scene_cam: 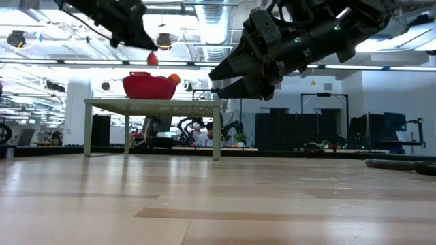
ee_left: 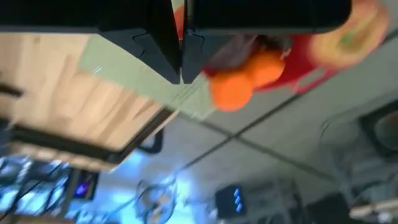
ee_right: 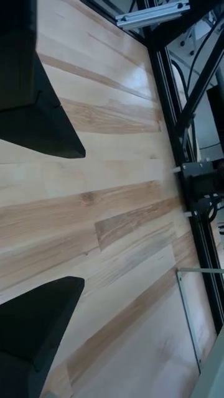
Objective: Pick & Place Fruit
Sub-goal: Put the red and yellow pear into the red strainer bowl
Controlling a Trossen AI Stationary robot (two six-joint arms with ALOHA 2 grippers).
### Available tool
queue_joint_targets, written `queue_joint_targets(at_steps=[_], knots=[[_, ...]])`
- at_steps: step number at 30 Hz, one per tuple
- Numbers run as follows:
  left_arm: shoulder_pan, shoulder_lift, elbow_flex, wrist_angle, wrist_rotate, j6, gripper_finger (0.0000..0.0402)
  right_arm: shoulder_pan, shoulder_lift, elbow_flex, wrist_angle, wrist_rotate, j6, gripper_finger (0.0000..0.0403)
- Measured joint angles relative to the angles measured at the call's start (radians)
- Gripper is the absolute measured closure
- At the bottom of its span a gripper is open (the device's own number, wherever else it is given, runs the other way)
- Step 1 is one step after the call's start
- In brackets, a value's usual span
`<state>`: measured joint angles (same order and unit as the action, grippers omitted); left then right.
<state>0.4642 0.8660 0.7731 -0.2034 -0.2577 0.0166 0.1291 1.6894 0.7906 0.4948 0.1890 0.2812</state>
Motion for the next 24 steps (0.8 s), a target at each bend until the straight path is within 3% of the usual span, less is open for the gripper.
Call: queue_joint_targets(at_steps=[13,24], knots=[[0.065,0.097,0.0,-0.024,-0.043,-0.015,0.0397,0.0,0.0,0.0,0.005,0.0,-0.001,0.0081],[0.065,0.083,0.0,-0.05,-0.057,-0.015,0.0394,0.0,0.0,0.0,0.007,0.0,-0.004,0.0081]])
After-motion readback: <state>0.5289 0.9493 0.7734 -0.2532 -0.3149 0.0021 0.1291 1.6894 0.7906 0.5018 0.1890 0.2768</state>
